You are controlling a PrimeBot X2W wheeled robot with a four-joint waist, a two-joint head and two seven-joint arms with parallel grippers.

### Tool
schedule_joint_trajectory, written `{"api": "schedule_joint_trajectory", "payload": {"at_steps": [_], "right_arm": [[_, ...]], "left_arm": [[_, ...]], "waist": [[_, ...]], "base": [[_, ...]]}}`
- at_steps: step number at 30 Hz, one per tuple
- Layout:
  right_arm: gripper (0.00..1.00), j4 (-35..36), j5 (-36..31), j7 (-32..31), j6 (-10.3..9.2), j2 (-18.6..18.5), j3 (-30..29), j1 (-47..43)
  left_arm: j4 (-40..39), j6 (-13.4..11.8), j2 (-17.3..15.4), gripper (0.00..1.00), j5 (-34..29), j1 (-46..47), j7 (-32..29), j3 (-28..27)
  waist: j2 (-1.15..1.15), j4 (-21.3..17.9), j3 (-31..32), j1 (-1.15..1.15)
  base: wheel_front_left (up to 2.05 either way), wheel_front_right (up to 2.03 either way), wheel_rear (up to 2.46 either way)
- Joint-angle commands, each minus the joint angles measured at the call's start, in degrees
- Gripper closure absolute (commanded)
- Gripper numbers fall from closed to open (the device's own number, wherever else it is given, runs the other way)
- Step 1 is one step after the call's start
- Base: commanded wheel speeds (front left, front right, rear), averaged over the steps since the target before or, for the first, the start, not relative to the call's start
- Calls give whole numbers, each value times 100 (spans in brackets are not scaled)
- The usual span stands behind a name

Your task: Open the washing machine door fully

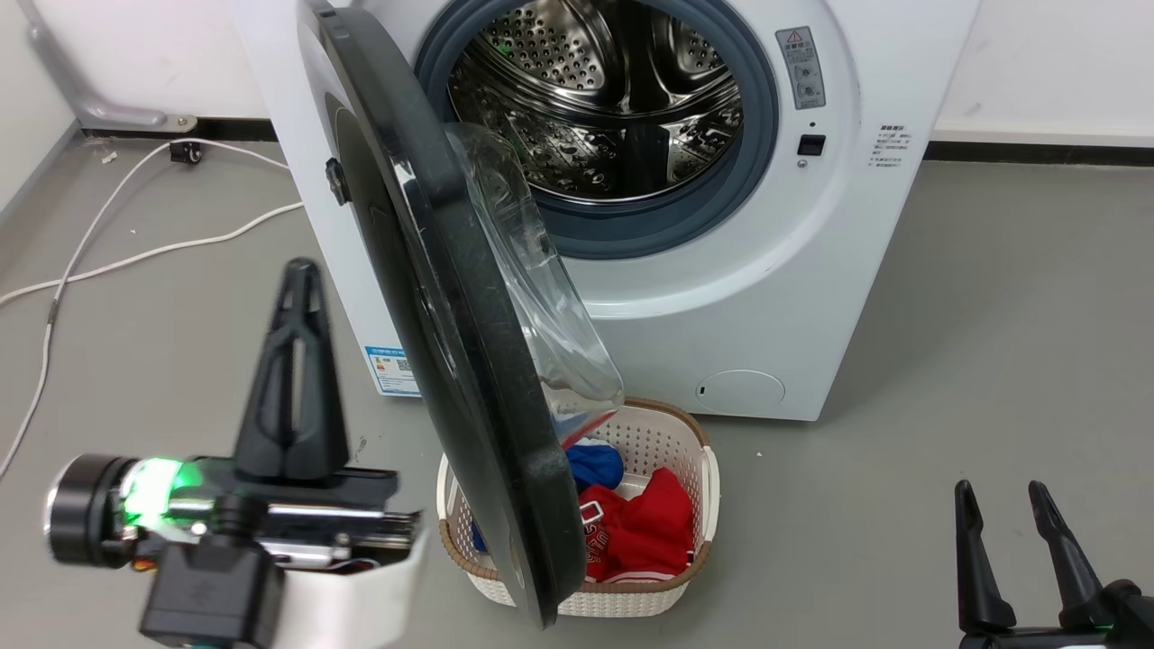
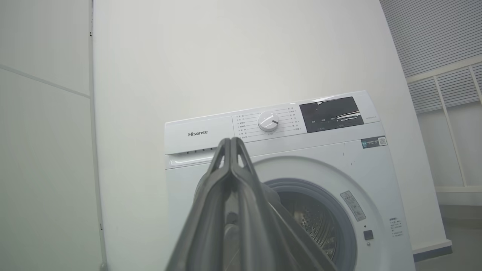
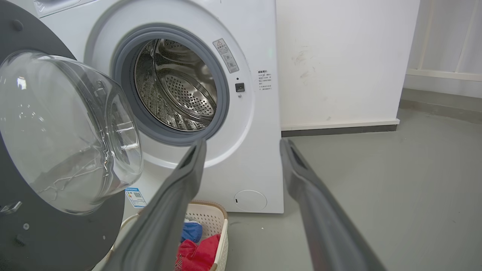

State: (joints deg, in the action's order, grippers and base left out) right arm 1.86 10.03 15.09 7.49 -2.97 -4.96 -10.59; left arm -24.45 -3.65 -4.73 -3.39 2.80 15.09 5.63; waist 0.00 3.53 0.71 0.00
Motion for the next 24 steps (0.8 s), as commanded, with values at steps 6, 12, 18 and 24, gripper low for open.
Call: {"api": "schedule_joint_trajectory", "payload": {"at_steps": [6, 12, 18, 24], "right_arm": [[0, -26, -15, 11, 1, 16, 26, -77], [0, -42, -24, 11, 0, 16, 7, -95], [0, -69, -41, 11, 1, 16, 6, -81], [0, -127, -52, 11, 0, 16, 38, -28]], "left_arm": [[-279, 291, -28, 100, -145, 250, 12, 839], [-204, 609, 25, 100, -155, 300, 12, 1781], [88, 821, 58, 100, -59, 293, 12, 2540], [650, 921, 37, 100, 29, 196, 12, 3032]], "waist": [[0, -43, -4, 0], [0, -42, -4, 0], [0, -8, -23, 0], [0, -35, -46, 0]], "base": [[0, 0, 0], [0, 0, 0], [0, 0, 0], [0, 0, 0]]}}
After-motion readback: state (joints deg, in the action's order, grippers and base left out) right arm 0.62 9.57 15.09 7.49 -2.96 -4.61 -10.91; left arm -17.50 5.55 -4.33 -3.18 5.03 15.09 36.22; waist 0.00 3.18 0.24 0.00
